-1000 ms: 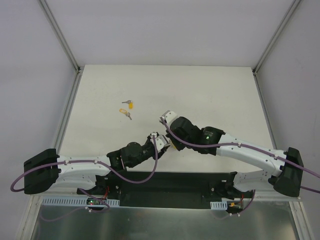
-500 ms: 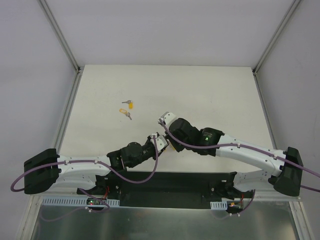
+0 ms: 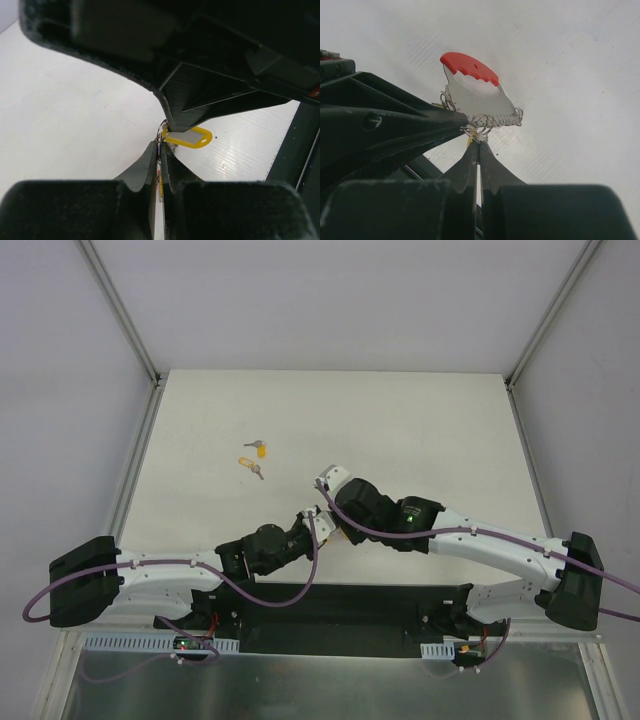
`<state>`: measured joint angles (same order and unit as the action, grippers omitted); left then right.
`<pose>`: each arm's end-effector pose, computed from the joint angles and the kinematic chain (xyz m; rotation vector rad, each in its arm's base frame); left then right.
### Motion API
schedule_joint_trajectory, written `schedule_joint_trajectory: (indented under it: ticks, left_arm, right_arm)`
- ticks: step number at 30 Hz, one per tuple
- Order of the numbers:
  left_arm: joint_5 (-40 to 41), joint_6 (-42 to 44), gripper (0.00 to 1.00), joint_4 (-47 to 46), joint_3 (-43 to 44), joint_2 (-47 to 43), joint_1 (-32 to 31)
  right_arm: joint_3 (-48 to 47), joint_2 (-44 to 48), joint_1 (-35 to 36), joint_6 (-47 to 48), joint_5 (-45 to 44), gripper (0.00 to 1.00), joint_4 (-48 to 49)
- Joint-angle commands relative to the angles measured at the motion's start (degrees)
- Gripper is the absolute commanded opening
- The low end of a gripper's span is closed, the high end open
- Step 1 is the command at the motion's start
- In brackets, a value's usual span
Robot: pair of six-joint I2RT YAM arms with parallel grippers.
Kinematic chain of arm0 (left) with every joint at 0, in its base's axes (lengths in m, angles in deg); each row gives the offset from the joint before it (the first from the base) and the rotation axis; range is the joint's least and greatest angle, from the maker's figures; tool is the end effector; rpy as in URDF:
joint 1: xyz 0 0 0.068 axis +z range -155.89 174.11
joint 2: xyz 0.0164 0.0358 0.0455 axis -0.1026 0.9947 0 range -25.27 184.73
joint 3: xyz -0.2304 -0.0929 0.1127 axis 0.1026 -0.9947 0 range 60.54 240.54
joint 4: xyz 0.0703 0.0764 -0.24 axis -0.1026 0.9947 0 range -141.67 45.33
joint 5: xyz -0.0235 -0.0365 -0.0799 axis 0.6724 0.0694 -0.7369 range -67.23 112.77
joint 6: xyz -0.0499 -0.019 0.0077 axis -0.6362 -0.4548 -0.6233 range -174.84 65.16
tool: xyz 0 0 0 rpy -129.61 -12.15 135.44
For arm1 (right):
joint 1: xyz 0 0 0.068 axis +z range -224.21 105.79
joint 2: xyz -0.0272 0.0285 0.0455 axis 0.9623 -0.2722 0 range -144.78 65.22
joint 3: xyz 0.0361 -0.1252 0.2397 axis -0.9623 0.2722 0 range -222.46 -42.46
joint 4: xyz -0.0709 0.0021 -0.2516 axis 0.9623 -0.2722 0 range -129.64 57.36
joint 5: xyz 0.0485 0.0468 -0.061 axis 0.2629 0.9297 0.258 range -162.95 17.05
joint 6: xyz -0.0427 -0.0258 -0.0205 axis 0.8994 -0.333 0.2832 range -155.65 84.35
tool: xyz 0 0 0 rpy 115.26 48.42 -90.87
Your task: Put the keys on the keyring
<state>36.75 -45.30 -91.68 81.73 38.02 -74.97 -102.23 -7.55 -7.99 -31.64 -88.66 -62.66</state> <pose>0.0909 -0.2135 0.2256 0.8828 1.3821 -0.6066 0.1190 0.2461 0.2951 -1.2080 1.9568 0.2442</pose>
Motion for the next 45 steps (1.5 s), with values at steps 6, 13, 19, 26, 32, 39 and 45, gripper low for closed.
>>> schedule_joint_trajectory:
  ticks: [6, 13, 19, 26, 32, 39, 45]
  left_arm:
    - [-0.44, -0.75, 0.00, -0.51, 0.26, -2.02, -0.44]
    - [-0.09, -1.37, 0.00, -1.03, -1.41, -4.66, -0.44]
    - [-0.18, -0.93, 0.00, -4.11, -3.43, -6.60, -0.35]
    - [0.08, -1.37, 0.00, -6.13, -5.10, -7.12, -0.35]
    - [1.75, -1.54, 0.08, -7.19, -6.25, -7.65, -0.35]
    - [6.04, -2.24, 0.43, -5.52, -5.99, -9.32, -0.35]
    - [12.03, -2.59, 0.67, 3.35, -2.91, -13.45, 0.35]
  right_arm:
    - [-1.58, 0.44, -0.21, -0.50, -5.21, 0.01, -1.27]
    - [-0.79, -0.09, -1.53, -1.37, -4.86, 0.01, -1.71]
    - [-0.35, -0.70, -2.06, -1.46, -3.90, 0.01, -1.53]
    - [0.26, -0.44, -2.93, -1.46, -3.19, 0.01, -1.53]
    - [1.23, 0.78, -3.99, -0.59, -3.28, 0.01, -1.18]
    - [-0.61, 1.93, -6.70, 3.28, -4.34, 0.01, -0.83]
    - [-3.59, 0.80, -16.09, 6.36, -4.95, 0.01, -0.83]
